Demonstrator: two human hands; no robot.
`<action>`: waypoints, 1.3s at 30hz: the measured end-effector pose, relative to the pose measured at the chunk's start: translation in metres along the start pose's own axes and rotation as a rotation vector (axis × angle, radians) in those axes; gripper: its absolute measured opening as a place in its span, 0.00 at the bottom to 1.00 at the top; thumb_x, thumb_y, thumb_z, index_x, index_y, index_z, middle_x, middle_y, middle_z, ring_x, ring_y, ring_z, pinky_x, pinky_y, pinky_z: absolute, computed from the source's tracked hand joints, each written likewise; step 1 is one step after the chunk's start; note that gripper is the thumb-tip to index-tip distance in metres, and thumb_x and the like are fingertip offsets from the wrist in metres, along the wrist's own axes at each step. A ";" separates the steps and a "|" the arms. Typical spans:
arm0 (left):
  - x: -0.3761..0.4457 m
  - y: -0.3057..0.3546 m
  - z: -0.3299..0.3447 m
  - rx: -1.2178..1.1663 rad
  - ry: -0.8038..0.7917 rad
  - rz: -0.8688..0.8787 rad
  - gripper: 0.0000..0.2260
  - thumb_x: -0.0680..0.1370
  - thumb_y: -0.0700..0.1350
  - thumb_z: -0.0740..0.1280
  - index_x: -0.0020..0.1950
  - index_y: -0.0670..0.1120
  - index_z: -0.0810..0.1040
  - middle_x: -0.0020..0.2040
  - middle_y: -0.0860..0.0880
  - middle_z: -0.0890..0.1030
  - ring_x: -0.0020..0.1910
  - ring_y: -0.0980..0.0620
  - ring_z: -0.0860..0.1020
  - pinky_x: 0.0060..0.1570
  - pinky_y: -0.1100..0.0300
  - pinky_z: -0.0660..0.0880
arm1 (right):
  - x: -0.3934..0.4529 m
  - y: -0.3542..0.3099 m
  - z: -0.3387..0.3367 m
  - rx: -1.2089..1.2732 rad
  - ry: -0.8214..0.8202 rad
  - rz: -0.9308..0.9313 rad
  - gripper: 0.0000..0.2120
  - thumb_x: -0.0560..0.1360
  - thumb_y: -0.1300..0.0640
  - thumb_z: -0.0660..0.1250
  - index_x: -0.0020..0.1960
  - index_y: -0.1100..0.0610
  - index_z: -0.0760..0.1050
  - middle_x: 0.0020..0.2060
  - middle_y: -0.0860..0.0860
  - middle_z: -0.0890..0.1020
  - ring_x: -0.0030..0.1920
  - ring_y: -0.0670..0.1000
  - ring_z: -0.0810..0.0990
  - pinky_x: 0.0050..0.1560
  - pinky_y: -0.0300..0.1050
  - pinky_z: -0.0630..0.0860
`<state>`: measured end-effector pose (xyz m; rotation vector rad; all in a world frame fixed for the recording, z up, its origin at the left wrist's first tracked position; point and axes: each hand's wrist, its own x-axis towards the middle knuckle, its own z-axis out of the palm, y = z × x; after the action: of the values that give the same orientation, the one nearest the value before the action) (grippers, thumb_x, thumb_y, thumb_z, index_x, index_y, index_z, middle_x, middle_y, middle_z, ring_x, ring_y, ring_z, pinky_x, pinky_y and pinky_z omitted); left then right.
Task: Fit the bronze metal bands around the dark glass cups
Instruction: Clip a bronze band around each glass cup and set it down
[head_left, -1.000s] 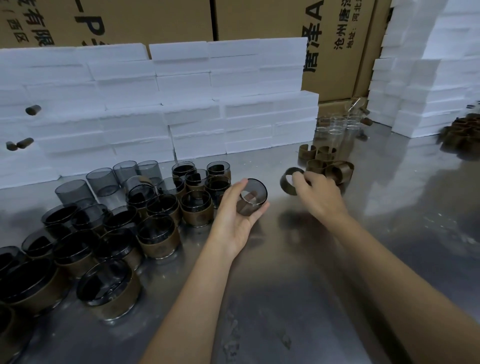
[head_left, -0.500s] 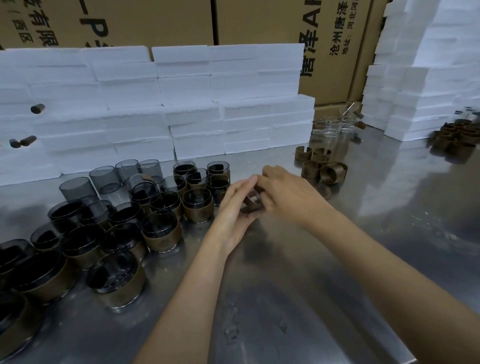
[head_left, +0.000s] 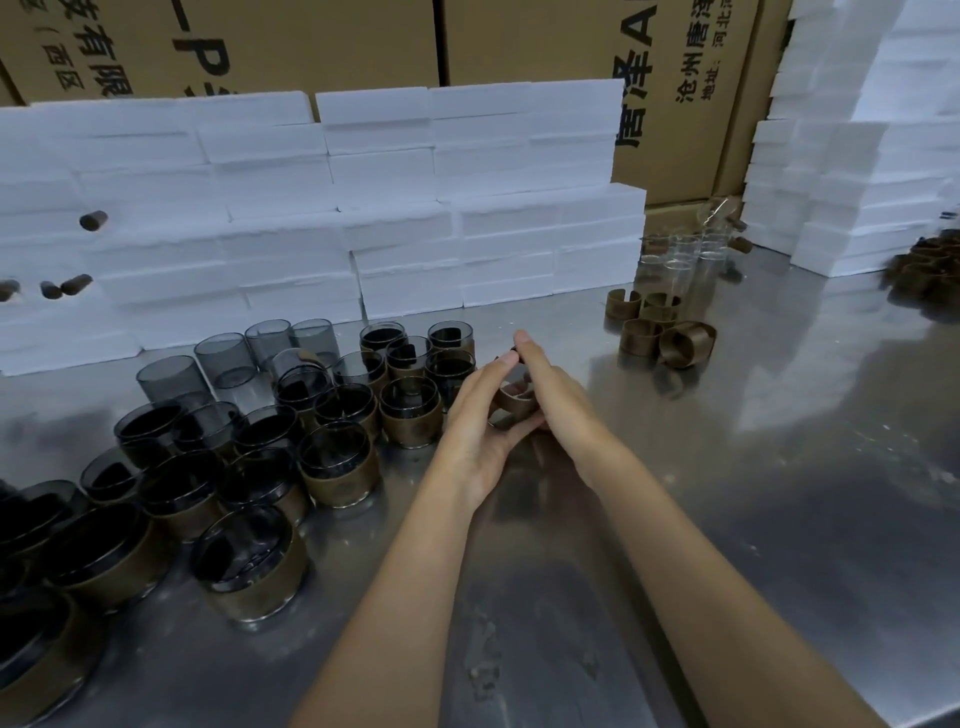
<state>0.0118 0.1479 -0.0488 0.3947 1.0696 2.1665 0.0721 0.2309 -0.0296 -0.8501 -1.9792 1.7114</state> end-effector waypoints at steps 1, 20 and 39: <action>0.000 -0.001 -0.001 0.006 0.000 0.004 0.13 0.76 0.48 0.76 0.56 0.43 0.83 0.51 0.43 0.85 0.57 0.47 0.85 0.51 0.51 0.82 | 0.001 0.001 -0.001 0.027 0.013 -0.022 0.35 0.68 0.19 0.59 0.51 0.48 0.82 0.37 0.39 0.86 0.40 0.38 0.83 0.45 0.40 0.72; 0.005 -0.001 0.007 0.032 0.266 -0.086 0.17 0.86 0.45 0.60 0.67 0.35 0.77 0.64 0.32 0.79 0.64 0.35 0.79 0.67 0.42 0.75 | -0.003 0.005 0.007 0.489 0.212 -0.042 0.06 0.78 0.55 0.67 0.49 0.57 0.79 0.40 0.52 0.83 0.39 0.49 0.83 0.40 0.41 0.78; 0.001 -0.004 0.008 0.253 0.324 0.039 0.24 0.78 0.50 0.71 0.26 0.49 0.64 0.26 0.48 0.62 0.24 0.52 0.61 0.31 0.58 0.61 | -0.012 0.006 0.009 0.487 0.067 -0.033 0.21 0.76 0.58 0.72 0.32 0.53 0.63 0.24 0.51 0.64 0.24 0.48 0.62 0.25 0.39 0.62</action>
<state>0.0171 0.1549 -0.0477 0.1796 1.5355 2.1826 0.0763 0.2169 -0.0363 -0.6809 -1.4266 1.9930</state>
